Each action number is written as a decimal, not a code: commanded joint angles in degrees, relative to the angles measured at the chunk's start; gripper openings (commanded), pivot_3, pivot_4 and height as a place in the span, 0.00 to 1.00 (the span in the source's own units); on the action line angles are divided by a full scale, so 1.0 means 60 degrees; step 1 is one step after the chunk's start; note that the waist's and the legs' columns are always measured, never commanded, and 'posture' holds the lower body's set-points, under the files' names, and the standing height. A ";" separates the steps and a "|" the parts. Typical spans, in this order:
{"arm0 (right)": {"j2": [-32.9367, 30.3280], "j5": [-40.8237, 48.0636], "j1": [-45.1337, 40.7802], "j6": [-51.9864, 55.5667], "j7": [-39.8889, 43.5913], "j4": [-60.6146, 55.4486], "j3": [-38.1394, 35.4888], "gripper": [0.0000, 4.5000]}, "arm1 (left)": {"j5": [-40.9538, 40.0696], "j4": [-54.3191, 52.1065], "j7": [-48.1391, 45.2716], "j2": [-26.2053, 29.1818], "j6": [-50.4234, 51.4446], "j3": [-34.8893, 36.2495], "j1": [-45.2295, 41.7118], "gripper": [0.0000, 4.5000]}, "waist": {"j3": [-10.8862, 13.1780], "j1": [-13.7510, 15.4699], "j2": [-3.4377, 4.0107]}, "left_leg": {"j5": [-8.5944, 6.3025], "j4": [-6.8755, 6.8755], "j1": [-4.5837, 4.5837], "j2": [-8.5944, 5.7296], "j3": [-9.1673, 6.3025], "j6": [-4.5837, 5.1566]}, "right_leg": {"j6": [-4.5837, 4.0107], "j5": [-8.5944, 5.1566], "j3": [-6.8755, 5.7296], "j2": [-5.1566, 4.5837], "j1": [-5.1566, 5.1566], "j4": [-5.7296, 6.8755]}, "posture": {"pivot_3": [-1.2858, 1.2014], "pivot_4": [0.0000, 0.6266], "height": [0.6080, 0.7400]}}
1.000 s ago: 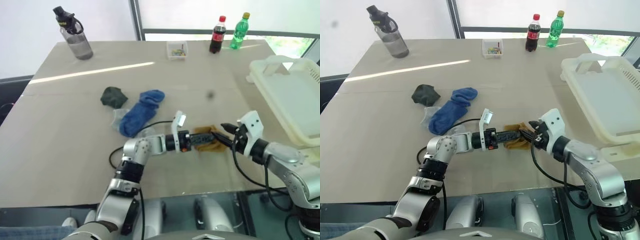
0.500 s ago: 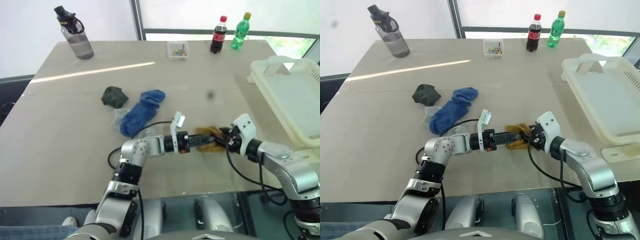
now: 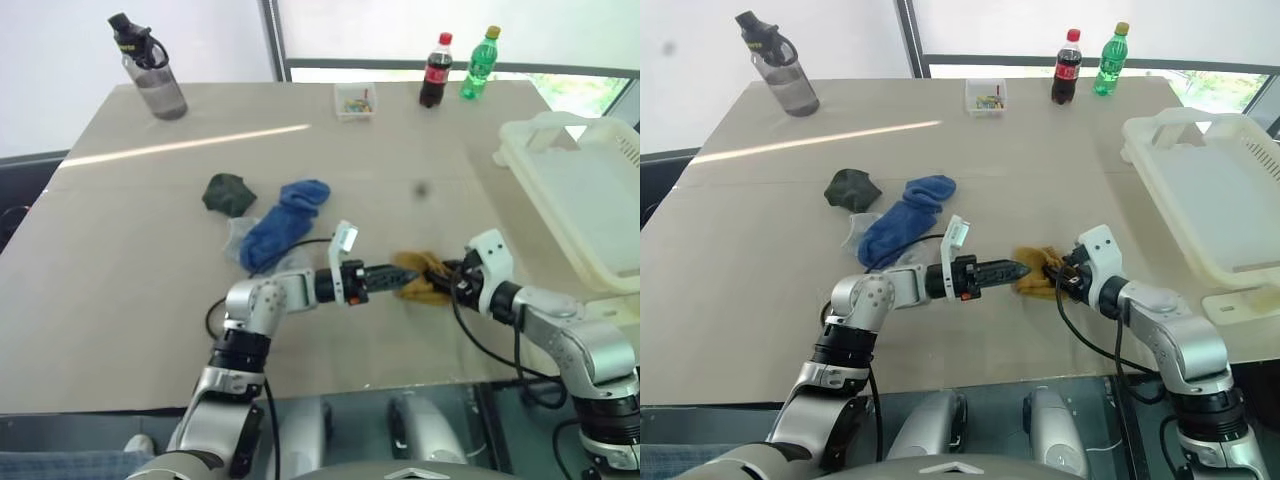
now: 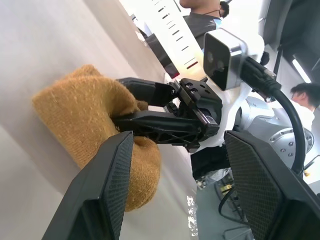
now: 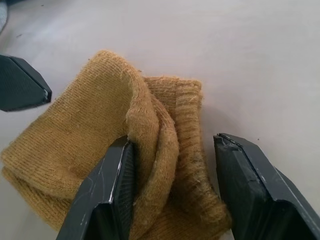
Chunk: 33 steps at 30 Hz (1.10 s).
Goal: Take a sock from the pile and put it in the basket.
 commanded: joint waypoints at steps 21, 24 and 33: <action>-0.0494 0.0051 -0.0102 0.0895 0.0693 0.0638 0.1087 0.06 | 0.2279 -0.3060 -0.3013 0.5032 -0.3843 -0.0890 -0.2127 0.69 | -0.0005 -0.0041 -0.0010 | 0.0000 -0.0013 0.0009 0.0013 0.0008 0.0000 | 0.0021 -0.0016 0.0002 0.0012 0.0000 -0.0005 | 0.52 0.24 1.00; -0.0510 0.0033 -0.0160 0.0861 0.0731 0.0696 0.1109 0.01 | 0.2649 -0.3261 -0.3664 0.5947 -0.3901 -0.1273 -0.1882 0.69 | -0.0006 -0.0043 -0.0009 | 0.0000 -0.0011 0.0016 0.0014 0.0014 0.0000 | 0.0019 -0.0023 0.0006 0.0012 0.0001 -0.0002 | 0.52 0.24 1.00; -0.0484 -0.0037 -0.0233 0.0764 0.0806 0.0807 0.1125 0.01 | 0.3213 -0.3475 -0.4563 0.6910 -0.4260 -0.1637 -0.1564 0.69 | -0.0011 -0.0026 -0.0022 | 0.0000 -0.0007 0.0014 0.0018 0.0014 0.0000 | -0.0006 -0.0044 0.0004 0.0012 0.0000 -0.0001 | 0.52 0.24 1.00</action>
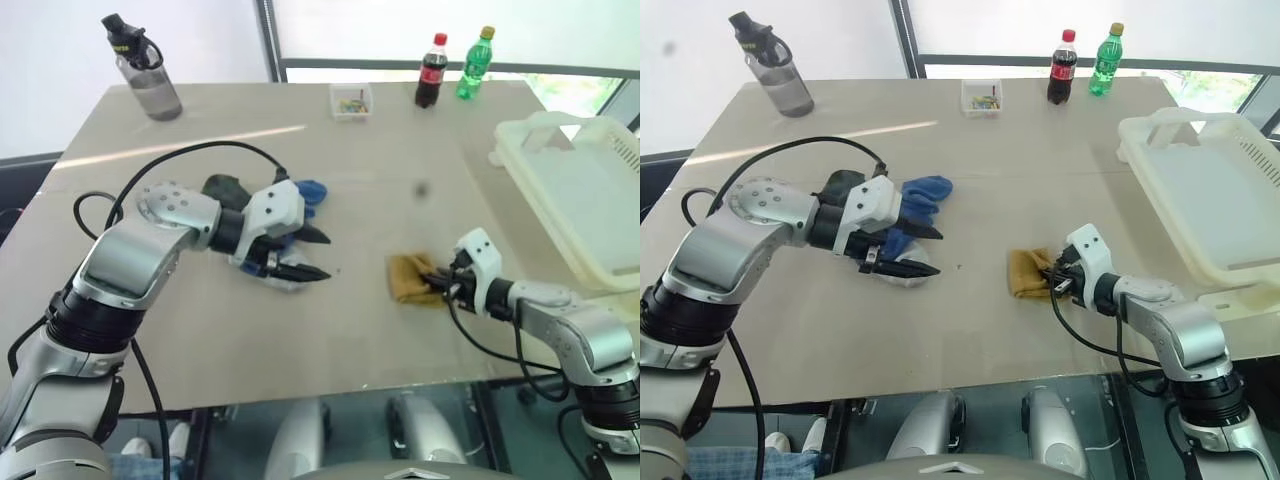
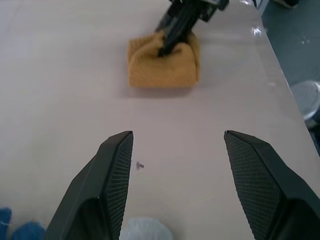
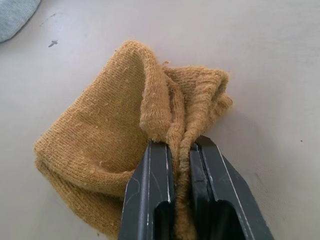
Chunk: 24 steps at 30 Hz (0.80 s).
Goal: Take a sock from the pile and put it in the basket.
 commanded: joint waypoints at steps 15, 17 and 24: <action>0.0401 0.2673 -0.0554 0.1912 0.0006 -0.1312 -0.2232 0.01 | 0.0456 -0.0046 -0.0200 -0.0092 -0.0449 0.0070 -0.0137 0.69 | 0.0035 0.0003 0.0023 | 0.0000 0.0000 -0.0040 0.0002 0.0002 0.0000 | 0.0029 0.0029 0.0004 0.0006 -0.0037 0.0004 | 0.52 0.24 1.00; 0.0313 0.3269 -0.1091 0.3047 -0.0470 -0.1341 -0.3003 0.01 | 0.0444 0.0045 -0.0211 -0.0163 -0.0500 0.0107 -0.0196 0.69 | 0.0043 0.0003 0.0025 | 0.0000 0.0000 -0.0055 0.0001 0.0003 0.0000 | 0.0020 0.0035 0.0004 0.0003 -0.0051 0.0004 | 0.52 0.24 1.00; -0.0183 0.4081 -0.3106 0.4617 -0.1517 -0.0355 -0.5474 0.01 | 0.0606 0.0446 -0.0144 -0.0544 -0.0887 0.0106 -0.0479 0.69 | 0.0050 0.0042 0.0032 | 0.0000 0.0002 -0.0074 -0.0003 -0.0010 0.0001 | 0.0007 0.0044 -0.0008 0.0001 -0.0062 0.0004 | 0.52 0.24 1.00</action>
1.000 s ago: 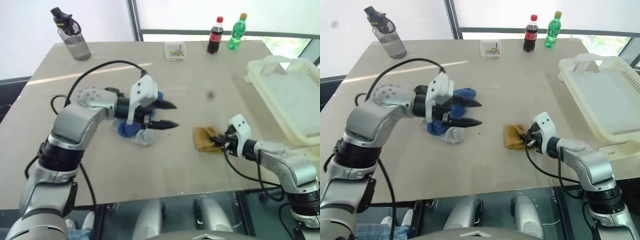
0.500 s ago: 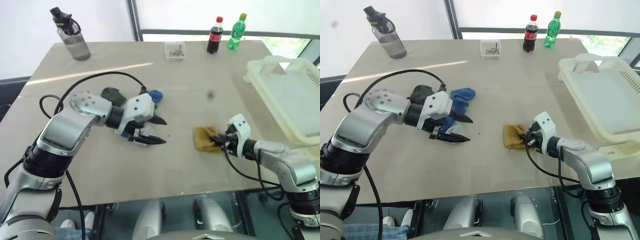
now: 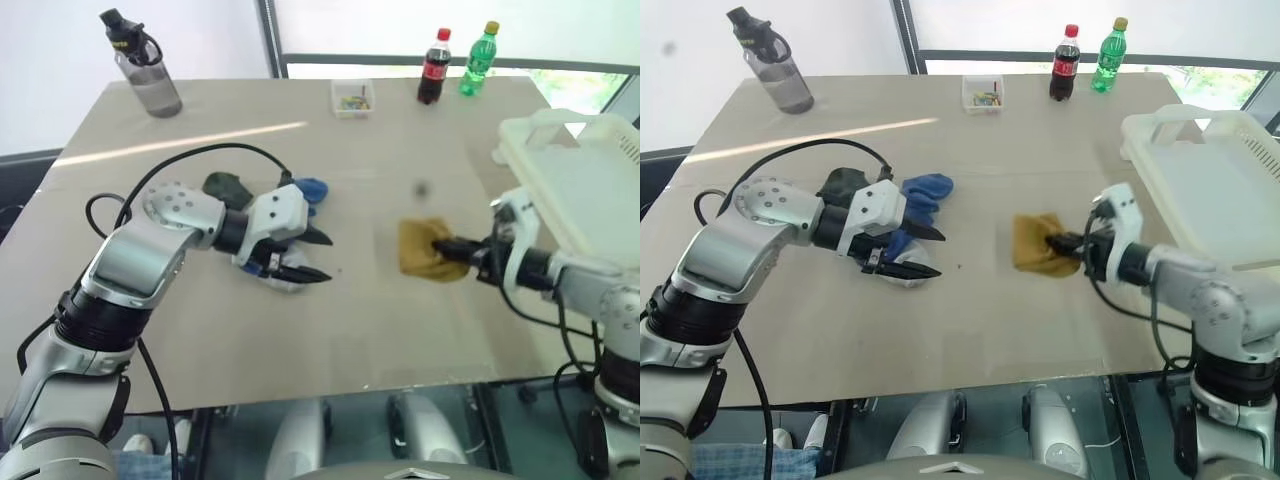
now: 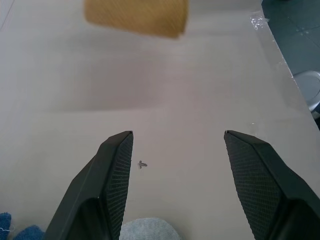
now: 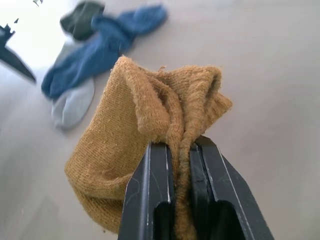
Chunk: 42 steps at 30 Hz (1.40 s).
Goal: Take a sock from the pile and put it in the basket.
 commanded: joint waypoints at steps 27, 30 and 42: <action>-0.3894 -0.3813 -0.1199 -0.3738 -0.1581 0.7205 -0.2276 0.70 | 0.0158 -0.0007 0.0583 -0.0258 -0.0454 0.0460 -0.0123 0.69 | 0.0014 -0.0029 0.0038 | 0.0002 0.0003 -0.0093 -0.0009 0.0050 0.0002 | 0.0003 0.0005 0.0042 -0.0007 -0.0118 0.0027 | 0.52 0.24 1.00; -0.4323 -0.4097 -0.0348 -0.5159 -0.0503 0.6378 -0.1874 0.70 | 0.0264 -0.0002 0.0950 -0.0216 -0.0505 0.0720 0.0006 0.69 | 0.0014 -0.0009 0.0038 | 0.0002 0.0004 -0.0095 -0.0009 0.0047 0.0002 | 0.0003 0.0005 0.0038 -0.0007 -0.0118 0.0026 | 0.52 0.24 1.00; -0.3193 -0.0370 0.3579 -0.5868 0.4172 0.0528 -0.1601 0.70 | -0.1195 -0.1619 0.2625 -0.0138 0.1265 0.3264 0.2864 0.69 | 0.0011 -0.0146 0.0035 | 0.0001 0.0024 -0.0082 0.0004 0.0027 0.0002 | 0.0005 0.0006 0.0032 -0.0002 -0.0113 0.0074 | 0.52 0.24 1.00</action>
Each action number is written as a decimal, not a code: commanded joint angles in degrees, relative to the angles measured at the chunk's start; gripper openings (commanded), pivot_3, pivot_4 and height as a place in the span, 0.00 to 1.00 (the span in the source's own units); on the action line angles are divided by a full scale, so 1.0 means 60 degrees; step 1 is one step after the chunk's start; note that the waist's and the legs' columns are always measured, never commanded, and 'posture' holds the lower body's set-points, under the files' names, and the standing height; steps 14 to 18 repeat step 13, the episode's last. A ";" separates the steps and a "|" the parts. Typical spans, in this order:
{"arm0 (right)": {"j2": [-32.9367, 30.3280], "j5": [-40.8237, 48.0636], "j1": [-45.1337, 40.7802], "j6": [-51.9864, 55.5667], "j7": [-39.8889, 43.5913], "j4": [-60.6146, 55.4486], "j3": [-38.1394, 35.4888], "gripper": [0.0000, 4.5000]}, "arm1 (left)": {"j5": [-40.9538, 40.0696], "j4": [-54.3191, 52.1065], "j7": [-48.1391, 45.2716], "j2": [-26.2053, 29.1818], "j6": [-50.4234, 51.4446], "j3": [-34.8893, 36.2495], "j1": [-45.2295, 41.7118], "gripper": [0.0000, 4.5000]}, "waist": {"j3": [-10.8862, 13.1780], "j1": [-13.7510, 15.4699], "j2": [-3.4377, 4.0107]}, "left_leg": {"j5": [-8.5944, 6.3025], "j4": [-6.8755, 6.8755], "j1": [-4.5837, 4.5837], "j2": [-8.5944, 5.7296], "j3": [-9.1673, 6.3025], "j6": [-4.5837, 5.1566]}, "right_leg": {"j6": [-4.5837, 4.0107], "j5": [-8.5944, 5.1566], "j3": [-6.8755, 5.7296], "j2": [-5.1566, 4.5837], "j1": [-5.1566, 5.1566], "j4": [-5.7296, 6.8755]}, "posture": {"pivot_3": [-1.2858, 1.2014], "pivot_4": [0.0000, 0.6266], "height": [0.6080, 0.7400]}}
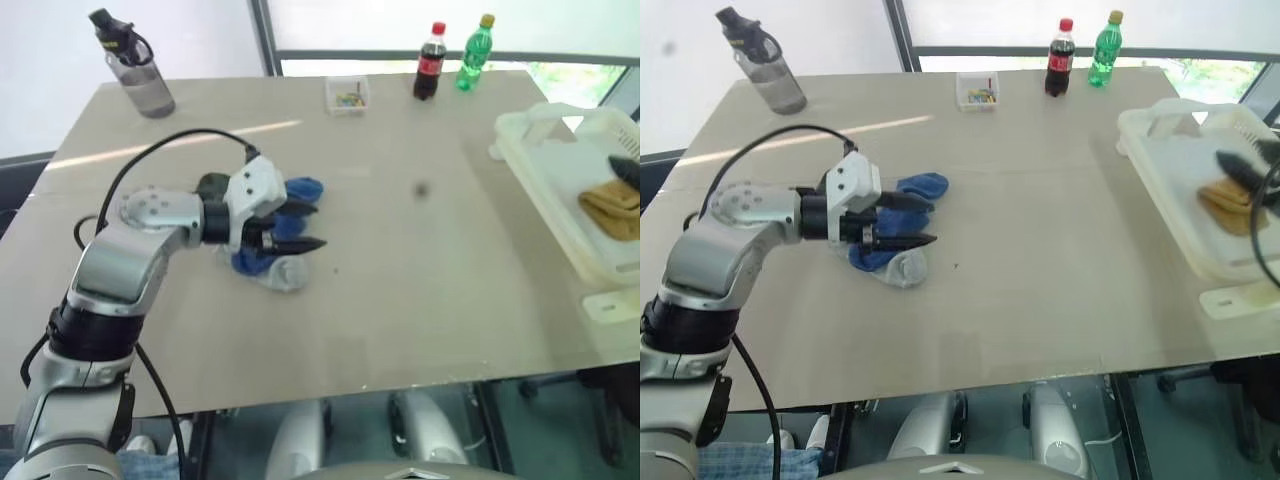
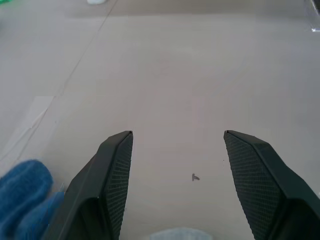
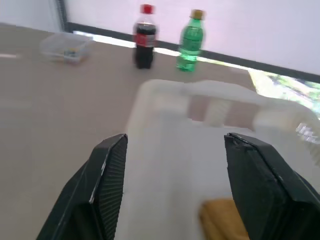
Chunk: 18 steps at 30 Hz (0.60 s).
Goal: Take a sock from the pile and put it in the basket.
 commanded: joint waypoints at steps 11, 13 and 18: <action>-0.0295 -0.0118 0.4230 -0.1322 0.2999 -0.1679 0.0765 0.70 | -0.0819 -0.3377 0.1506 -0.0417 0.0083 0.3924 0.6760 0.69 | 0.0003 0.0149 -0.0017 | -0.0001 0.0050 0.0067 0.0011 0.0029 -0.0001 | -0.0013 -0.0044 0.0015 -0.0019 0.0064 0.0021 | 0.52 0.24 1.00; -0.0248 -0.0142 0.4253 -0.1609 0.3191 -0.1500 0.0736 0.70 | -0.0956 -0.3725 0.1640 -0.0545 0.0037 0.4218 0.7233 0.69 | 0.0005 0.0177 -0.0019 | -0.0002 0.0047 0.0139 0.0011 0.0025 -0.0002 | -0.0005 -0.0053 0.0004 -0.0015 0.0138 0.0013 | 0.52 0.24 1.00; -0.0248 -0.0142 0.4253 -0.1609 0.3191 -0.1500 0.0736 0.70 | -0.0956 -0.3725 0.1640 -0.0545 0.0037 0.4218 0.7233 0.69 | 0.0005 0.0177 -0.0019 | -0.0002 0.0047 0.0139 0.0011 0.0025 -0.0002 | -0.0005 -0.0053 0.0004 -0.0015 0.0138 0.0013 | 0.52 0.24 1.00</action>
